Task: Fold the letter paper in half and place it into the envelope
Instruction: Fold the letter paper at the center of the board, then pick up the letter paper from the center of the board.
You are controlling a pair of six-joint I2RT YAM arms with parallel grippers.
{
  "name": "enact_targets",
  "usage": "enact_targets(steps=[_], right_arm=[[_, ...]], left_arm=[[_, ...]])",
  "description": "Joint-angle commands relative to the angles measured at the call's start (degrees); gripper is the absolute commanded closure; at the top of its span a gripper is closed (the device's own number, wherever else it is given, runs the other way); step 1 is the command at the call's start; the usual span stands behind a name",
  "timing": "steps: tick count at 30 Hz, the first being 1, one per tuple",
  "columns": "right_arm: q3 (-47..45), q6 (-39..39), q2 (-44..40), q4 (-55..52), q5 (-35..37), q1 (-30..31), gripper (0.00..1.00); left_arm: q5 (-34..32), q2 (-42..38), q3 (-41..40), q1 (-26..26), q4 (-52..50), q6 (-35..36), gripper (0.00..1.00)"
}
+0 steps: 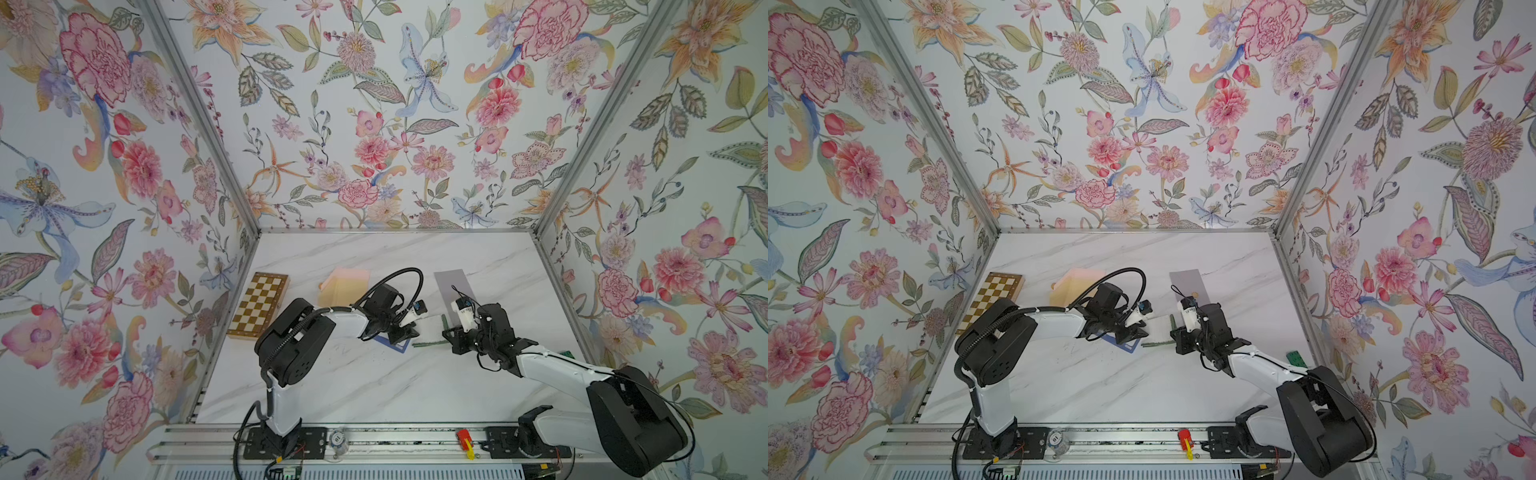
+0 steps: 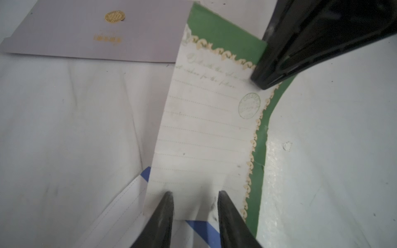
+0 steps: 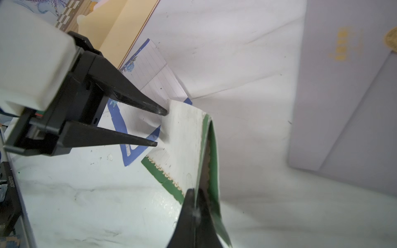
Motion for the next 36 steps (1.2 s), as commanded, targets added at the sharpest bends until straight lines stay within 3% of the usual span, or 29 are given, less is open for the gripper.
enact_targets(steps=[1, 18, 36], right_arm=[[-0.6, -1.4, 0.5, 0.3, 1.1, 0.6, 1.00], [-1.0, -2.7, 0.3, -0.5, 2.6, 1.4, 1.00], [-1.6, -3.4, -0.9, 2.1, 4.7, 2.3, 1.00]], left_arm=[[2.0, 1.0, 1.2, 0.8, 0.3, -0.3, 0.62], [3.8, 1.8, 4.9, 2.8, 2.2, -1.4, 0.58], [12.7, 7.1, 8.7, 3.1, -3.5, 1.7, 0.56]])
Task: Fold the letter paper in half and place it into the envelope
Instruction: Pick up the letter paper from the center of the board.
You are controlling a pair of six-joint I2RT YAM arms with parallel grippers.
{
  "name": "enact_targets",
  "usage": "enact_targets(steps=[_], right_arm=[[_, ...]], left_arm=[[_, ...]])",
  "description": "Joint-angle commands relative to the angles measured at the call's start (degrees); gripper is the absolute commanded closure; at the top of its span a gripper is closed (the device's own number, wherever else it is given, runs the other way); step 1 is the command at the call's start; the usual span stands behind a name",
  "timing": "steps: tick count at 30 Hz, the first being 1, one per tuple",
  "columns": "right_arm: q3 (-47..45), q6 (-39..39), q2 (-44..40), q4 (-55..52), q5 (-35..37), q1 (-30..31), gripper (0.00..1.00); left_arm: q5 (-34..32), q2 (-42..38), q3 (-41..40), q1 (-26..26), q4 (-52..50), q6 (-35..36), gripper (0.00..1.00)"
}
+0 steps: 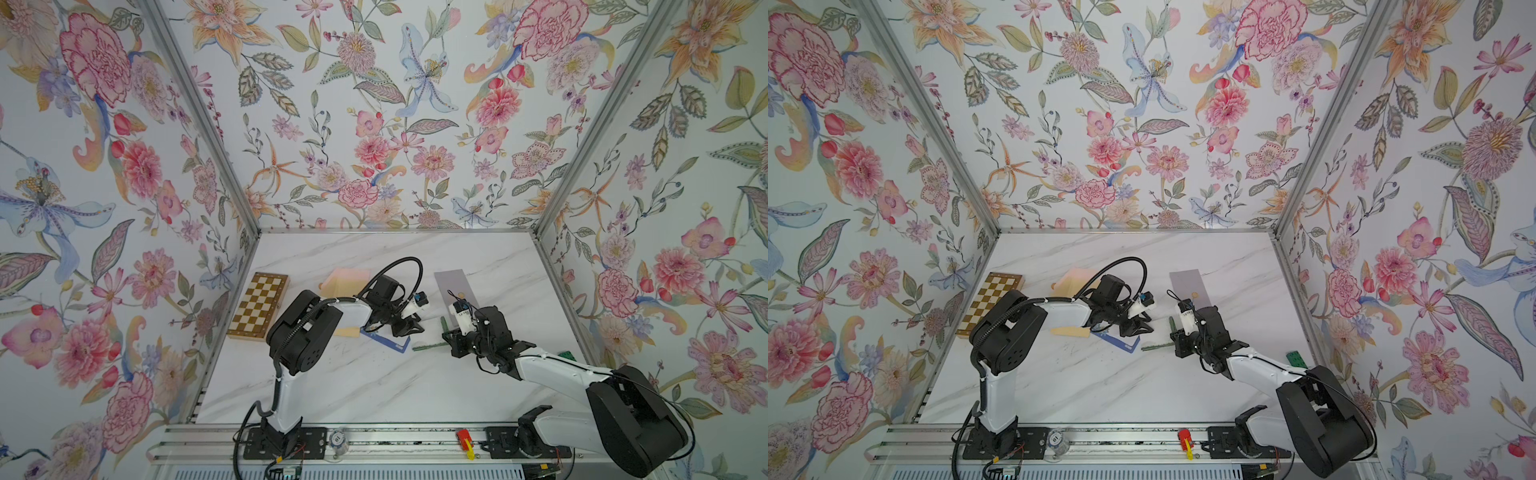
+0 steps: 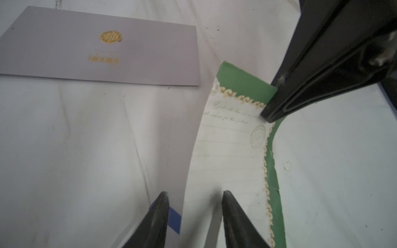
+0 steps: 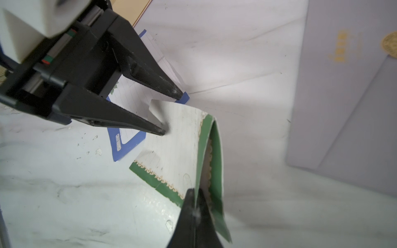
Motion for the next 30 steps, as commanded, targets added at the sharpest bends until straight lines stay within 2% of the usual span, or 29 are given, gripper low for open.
enact_targets(steps=[1, 7, 12, 15, 19, 24, 28, 30], right_arm=[[-0.6, -0.9, -0.9, 1.3, 1.3, 0.5, 1.00], [-0.8, -0.4, -0.7, 2.2, 2.2, 0.5, 1.00], [-0.7, 0.0, -0.7, 2.5, 2.9, 0.5, 1.00], [-0.7, 0.1, -0.6, 2.5, 2.8, 0.5, 1.00], [-0.9, 0.2, -0.8, 2.3, 2.9, 0.5, 0.99], [-1.0, 0.4, -1.6, 1.9, 2.9, 0.4, 0.98], [-0.6, 0.3, -2.1, 1.4, 2.5, 0.1, 0.95], [-0.1, 0.4, -2.3, 0.6, 2.0, -0.3, 0.87]], left_arm=[[3.1, 1.2, 1.1, 0.6, -1.5, 1.5, 0.56], [4.9, 1.1, 0.1, 0.6, -1.9, 1.9, 0.57], [4.9, -0.1, -1.3, 0.6, -1.8, 2.1, 0.63], [4.5, -1.1, -1.9, 0.5, -1.2, 1.9, 0.70], [4.4, -1.8, -1.8, 0.6, -1.2, 1.7, 0.73], [4.8, -2.8, -2.1, 0.5, -1.2, 1.5, 0.92], [5.0, -4.2, -2.6, 0.5, -1.2, 1.5, 0.97], [5.3, -4.8, -2.6, 0.6, -2.0, 2.0, 0.98]])
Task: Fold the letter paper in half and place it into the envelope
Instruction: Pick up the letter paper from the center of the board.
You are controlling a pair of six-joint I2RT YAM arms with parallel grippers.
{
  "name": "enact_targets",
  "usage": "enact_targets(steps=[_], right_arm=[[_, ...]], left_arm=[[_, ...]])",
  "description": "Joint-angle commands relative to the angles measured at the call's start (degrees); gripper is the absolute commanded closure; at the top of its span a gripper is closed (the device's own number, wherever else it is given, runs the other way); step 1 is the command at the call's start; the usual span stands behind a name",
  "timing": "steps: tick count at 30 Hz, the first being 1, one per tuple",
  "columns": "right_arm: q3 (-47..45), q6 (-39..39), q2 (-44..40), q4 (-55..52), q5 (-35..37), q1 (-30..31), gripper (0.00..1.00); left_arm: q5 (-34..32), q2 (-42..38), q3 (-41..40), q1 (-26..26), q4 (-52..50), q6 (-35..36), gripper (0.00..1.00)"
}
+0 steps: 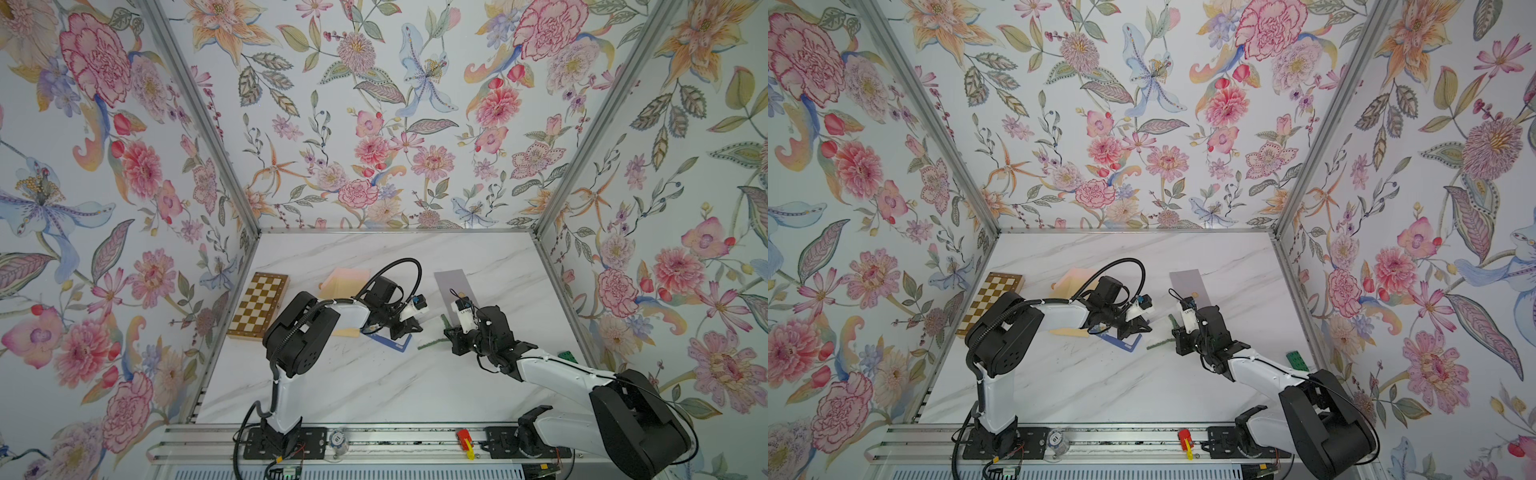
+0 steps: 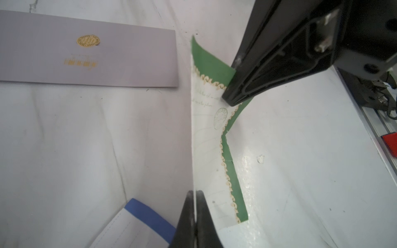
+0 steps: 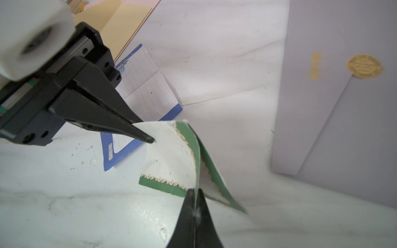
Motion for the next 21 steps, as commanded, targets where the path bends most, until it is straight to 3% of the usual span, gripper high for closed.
enact_targets(steps=[1, 6, 9, 13, 17, 21], right_arm=[[0.9, -0.2, -0.9, -1.6, -1.2, -0.5, 0.81], [8.0, -7.3, -2.3, -13.1, -4.3, -2.2, 0.71], [13.6, -12.7, -3.2, -21.2, -9.1, -4.7, 0.69], [18.2, -16.1, -4.2, -20.7, -19.8, -8.3, 0.69], [26.3, -28.4, -3.3, -30.2, -27.7, -7.6, 0.64], [36.3, -41.9, 1.6, -45.9, -24.8, -6.3, 0.63]], left_arm=[[1.8, -3.0, -0.4, 0.5, -1.9, 1.4, 0.98], [0.7, -5.0, 1.3, 0.5, -8.5, 4.9, 1.00], [0.0, -6.2, 2.7, 0.5, -13.4, 7.4, 1.00], [0.8, -6.2, 6.1, 0.5, -21.3, 11.2, 1.00], [1.2, -5.7, 9.2, 0.6, -28.4, 14.9, 1.00], [2.1, -5.4, 10.8, 0.6, -32.2, 16.8, 1.00]])
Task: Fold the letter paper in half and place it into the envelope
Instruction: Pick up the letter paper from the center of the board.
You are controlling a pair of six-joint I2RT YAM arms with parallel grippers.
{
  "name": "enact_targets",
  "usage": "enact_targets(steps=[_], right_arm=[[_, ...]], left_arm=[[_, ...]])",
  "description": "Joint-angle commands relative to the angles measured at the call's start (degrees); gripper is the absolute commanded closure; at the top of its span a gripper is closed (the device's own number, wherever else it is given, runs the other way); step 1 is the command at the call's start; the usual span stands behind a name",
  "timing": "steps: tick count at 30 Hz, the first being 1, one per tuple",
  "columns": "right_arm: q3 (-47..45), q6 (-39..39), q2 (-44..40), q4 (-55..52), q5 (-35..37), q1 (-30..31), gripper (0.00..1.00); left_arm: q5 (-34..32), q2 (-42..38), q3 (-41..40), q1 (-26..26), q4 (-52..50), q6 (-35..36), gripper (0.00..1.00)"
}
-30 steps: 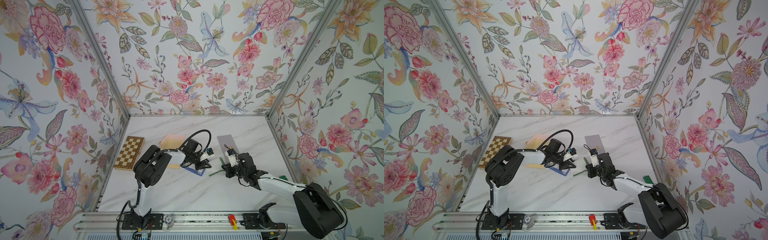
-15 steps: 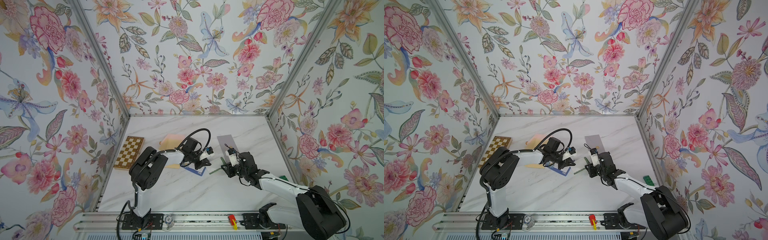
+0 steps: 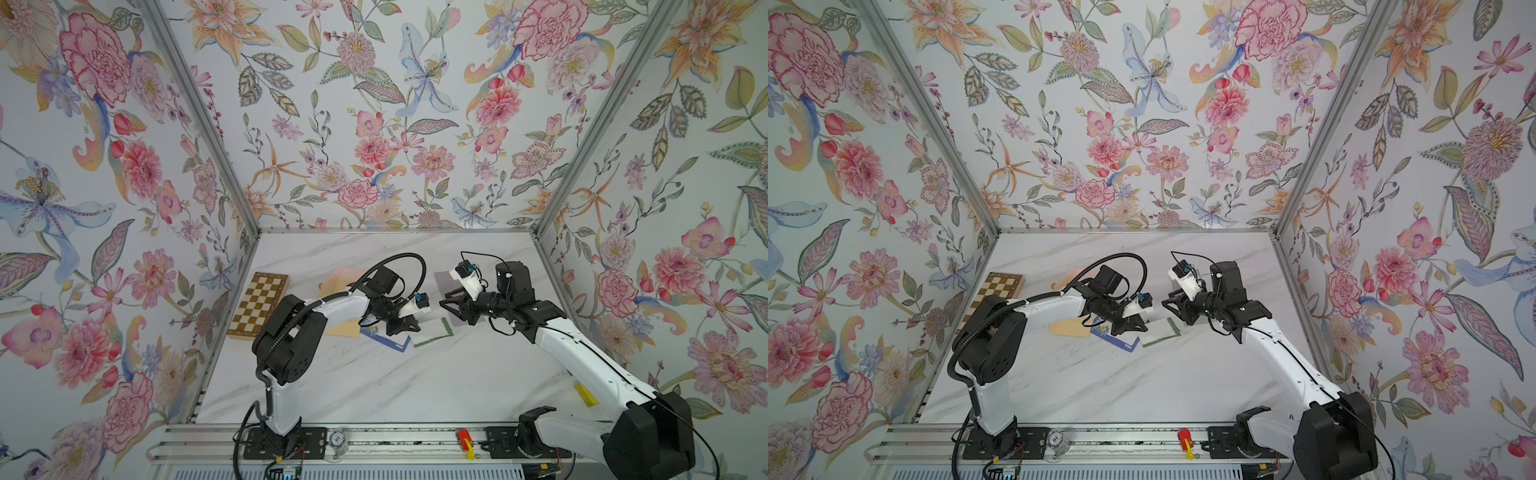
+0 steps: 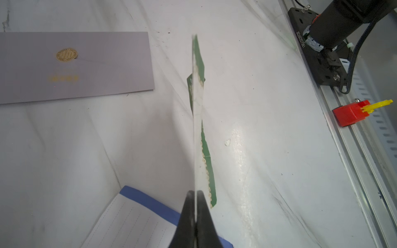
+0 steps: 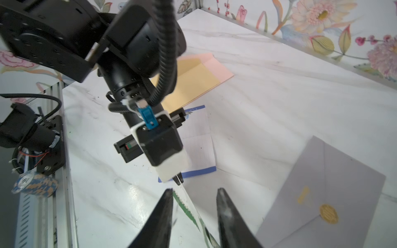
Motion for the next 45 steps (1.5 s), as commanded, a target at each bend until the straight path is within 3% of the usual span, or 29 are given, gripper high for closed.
enact_targets(steps=[1, 9, 25, 45], right_arm=[[6.7, -15.7, 4.2, -17.0, -1.4, 1.2, 0.63], [11.9, -23.0, 12.0, -24.2, -0.5, 1.4, 0.65], [9.7, -23.4, 17.4, -23.5, 1.4, 6.1, 0.72], [7.5, -22.1, 17.1, -20.5, 3.4, 7.2, 0.82]], left_arm=[[2.6, -1.0, 2.4, 0.6, -7.9, 4.2, 1.00], [3.0, -0.4, 3.9, 0.6, -10.9, 5.5, 1.00], [3.0, -0.3, 4.8, 0.8, -12.1, 6.2, 1.00], [2.6, -2.3, 3.6, 0.8, -10.8, 5.8, 1.00]])
